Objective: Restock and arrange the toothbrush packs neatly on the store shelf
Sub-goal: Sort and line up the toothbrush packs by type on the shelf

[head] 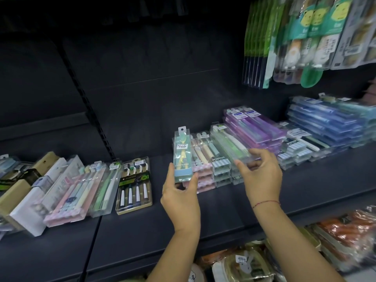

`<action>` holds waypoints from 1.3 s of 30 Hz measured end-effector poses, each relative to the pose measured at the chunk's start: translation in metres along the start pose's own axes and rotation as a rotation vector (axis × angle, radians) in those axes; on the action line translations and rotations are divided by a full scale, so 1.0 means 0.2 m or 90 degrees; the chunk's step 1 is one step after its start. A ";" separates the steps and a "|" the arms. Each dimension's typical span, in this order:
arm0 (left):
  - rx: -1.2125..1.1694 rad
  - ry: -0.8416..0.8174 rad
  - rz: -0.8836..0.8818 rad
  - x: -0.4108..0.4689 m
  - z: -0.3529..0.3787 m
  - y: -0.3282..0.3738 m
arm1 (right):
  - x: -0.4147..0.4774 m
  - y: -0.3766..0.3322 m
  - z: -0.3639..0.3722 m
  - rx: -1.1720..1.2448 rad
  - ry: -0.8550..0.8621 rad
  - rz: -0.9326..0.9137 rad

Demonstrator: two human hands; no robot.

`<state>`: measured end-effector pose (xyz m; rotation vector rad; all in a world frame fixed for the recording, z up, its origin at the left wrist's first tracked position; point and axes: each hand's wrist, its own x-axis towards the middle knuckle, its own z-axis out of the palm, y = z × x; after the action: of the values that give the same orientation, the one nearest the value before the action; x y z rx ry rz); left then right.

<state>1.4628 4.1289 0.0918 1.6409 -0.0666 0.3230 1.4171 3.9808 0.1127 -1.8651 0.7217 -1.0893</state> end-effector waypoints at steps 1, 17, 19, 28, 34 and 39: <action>0.008 0.004 0.002 0.00 0.00 0.00 | 0.01 0.00 0.02 -0.006 -0.015 -0.001; 0.021 0.021 0.148 -0.15 0.07 -0.02 | -0.21 -0.25 0.06 0.309 -0.358 0.213; 0.023 -0.030 0.170 -0.18 0.08 -0.02 | -0.19 -0.25 0.03 0.356 -0.351 0.252; 0.221 -0.183 0.136 0.04 0.05 -0.04 | 0.03 -0.16 -0.12 0.392 -0.147 0.246; 0.201 -0.220 0.115 0.08 0.04 -0.08 | 0.02 -0.14 -0.07 0.426 -0.172 0.255; 0.262 -0.153 0.133 0.07 0.06 -0.06 | 0.06 -0.17 -0.14 0.482 -0.147 0.279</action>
<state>1.4801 4.1203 0.0834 2.0829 -0.3755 0.3101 1.3994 3.9768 0.1552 -1.0905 0.4565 -0.7021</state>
